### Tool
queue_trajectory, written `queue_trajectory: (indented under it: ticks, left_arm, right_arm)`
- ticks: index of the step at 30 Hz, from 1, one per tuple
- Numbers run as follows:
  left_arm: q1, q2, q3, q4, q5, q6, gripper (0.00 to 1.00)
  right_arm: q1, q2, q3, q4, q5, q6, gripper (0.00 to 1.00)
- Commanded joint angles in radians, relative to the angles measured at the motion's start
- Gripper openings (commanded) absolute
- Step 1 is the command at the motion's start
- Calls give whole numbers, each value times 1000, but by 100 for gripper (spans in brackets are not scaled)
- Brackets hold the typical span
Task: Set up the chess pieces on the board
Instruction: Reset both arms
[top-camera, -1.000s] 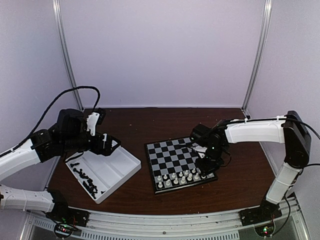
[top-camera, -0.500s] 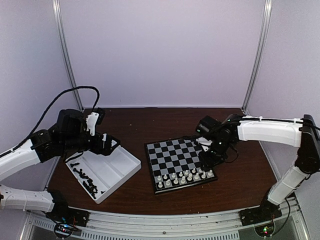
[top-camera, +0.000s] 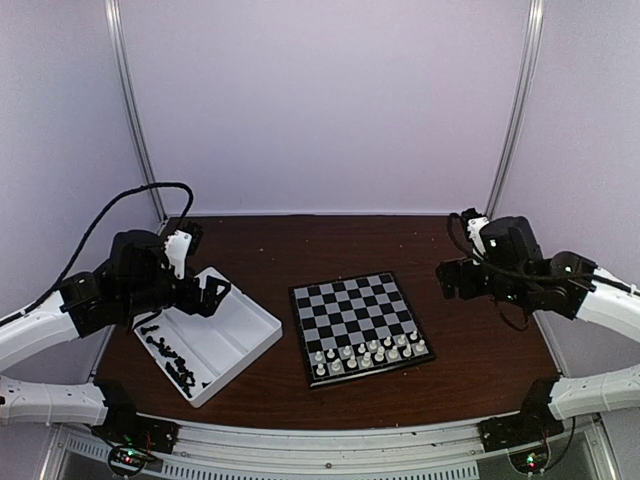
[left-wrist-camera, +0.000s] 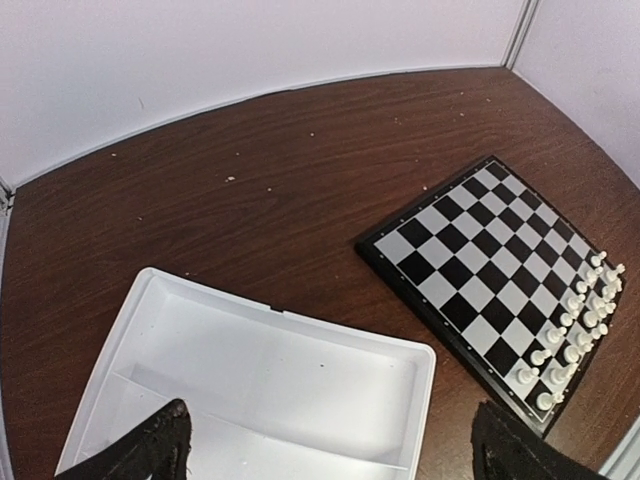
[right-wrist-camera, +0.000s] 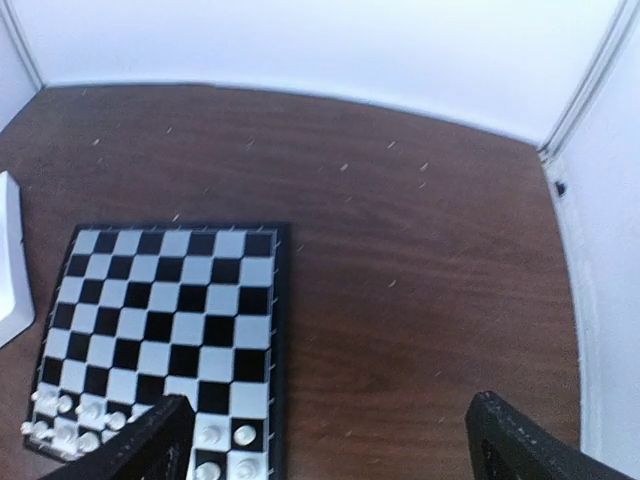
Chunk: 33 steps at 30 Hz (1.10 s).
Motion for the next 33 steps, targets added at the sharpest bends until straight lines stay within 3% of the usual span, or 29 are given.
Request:
queue_trajectory:
  ticks: [1, 4, 7, 12, 14, 17, 20, 25, 29, 33]
  left_arm:
    - [5, -15, -47, 132, -107, 79, 98]
    - [5, -4, -96, 218, -181, 125, 98]
    - [27, 26, -125, 299, -269, 164, 98]
    - [134, 117, -139, 388, -298, 180, 98]
    - [190, 150, -156, 453, -285, 175, 98]
    - [268, 200, -185, 536, -259, 195, 98]
    - [341, 255, -189, 570, -231, 239, 98]
    - [469, 339, -211, 638, -191, 271, 98]
    - [553, 391, -266, 747, -97, 295, 98]
    - [589, 487, -301, 889, -54, 313, 98]
  right_arm:
    - [-22, -122, -175, 385, 386, -109, 100]
    - [-45, -148, -374, 820, 495, -373, 97]
    - [-106, -129, -527, 1184, 422, -560, 91]
    - [-367, -30, -545, 1120, 236, -447, 91]
    - [-441, 32, -579, 1198, 170, -437, 90]
    - [-504, 158, -615, 1340, 104, -449, 89]
    - [-542, 281, -557, 1327, 19, -429, 90]
    - [-584, 462, -497, 1471, 2, -492, 92]
    - [-707, 515, -475, 1436, -136, -371, 98]
    - [-756, 561, -564, 1653, -122, -319, 100]
